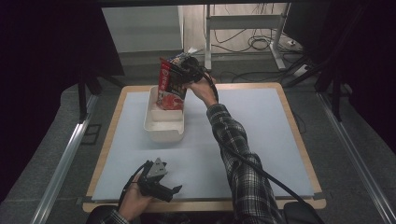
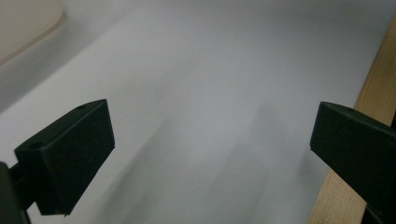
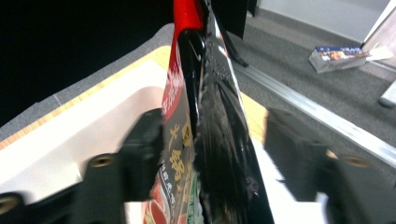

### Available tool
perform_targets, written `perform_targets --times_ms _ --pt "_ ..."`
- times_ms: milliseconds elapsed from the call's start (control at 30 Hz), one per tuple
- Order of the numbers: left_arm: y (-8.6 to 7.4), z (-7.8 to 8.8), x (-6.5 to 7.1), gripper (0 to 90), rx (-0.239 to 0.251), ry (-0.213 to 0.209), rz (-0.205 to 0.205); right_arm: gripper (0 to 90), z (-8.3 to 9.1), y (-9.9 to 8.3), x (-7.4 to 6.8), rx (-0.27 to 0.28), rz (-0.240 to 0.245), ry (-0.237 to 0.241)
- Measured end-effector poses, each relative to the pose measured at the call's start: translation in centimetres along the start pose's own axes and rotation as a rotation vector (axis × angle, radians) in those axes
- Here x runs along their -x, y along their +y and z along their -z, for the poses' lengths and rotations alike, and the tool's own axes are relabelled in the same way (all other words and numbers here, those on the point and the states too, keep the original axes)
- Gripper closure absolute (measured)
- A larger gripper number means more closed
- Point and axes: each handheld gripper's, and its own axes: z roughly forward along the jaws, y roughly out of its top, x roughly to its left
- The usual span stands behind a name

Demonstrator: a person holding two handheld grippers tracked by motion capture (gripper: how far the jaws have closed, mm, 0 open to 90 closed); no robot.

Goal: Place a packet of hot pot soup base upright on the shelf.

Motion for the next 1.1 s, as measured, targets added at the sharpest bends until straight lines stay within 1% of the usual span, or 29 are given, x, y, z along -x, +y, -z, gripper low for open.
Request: perform_targets --times_ms 100,133,167,233,300,367,433,533,667,1000,1033,1067,1100 --pt "0.0 0.1 -0.1 0.0 0.011 -0.007 0.008 18.9 0.2 0.1 0.1 0.007 0.005 0.02" --pt "0.0 0.1 -0.1 0.0 0.013 -0.007 0.009 13.3 0.3 0.1 0.1 0.001 0.01 0.031" --pt "0.0 0.1 -0.1 0.0 0.014 -0.008 0.01 13.3 0.3 0.1 0.1 0.001 0.01 0.031" --pt "0.0 0.1 -0.1 0.0 0.015 -0.013 0.011 9.6 0.6 -0.1 0.2 -0.009 0.015 0.055" --pt "0.0 0.1 -0.1 0.0 0.015 -0.015 0.009 9.0 0.7 -0.2 0.2 -0.008 0.019 0.057" --pt "0.0 0.1 -0.1 0.0 0.016 -0.018 0.009 7.7 1.2 -0.4 0.3 -0.011 0.028 0.048" --pt "0.0 0.0 -0.1 0.0 0.017 -0.019 0.009 7.5 1.3 -0.5 0.3 -0.012 0.027 0.047" --pt "0.0 0.0 -0.1 0.0 0.02 -0.021 0.011 6.9 2.0 -0.6 0.5 -0.001 0.025 0.049" --pt "0.0 0.1 -0.1 0.0 0.024 -0.025 0.013 6.2 2.9 -0.8 0.8 -0.001 0.024 0.048" --pt "0.0 0.1 -0.1 0.0 0.031 -0.036 0.014 4.9 4.9 -1.7 0.5 -0.001 0.032 0.057" --pt "0.0 0.1 -0.1 0.0 0.033 -0.039 0.016 4.9 5.3 -2.0 0.5 -0.006 0.036 0.051" --pt "0.0 0.1 -0.1 0.0 0.035 -0.04 0.017 4.9 5.3 -2.0 0.5 -0.006 0.036 0.051" --pt "0.0 0.1 -0.1 0.0 0.035 -0.04 0.017 4.8 5.8 -2.3 0.5 -0.007 0.035 0.046"
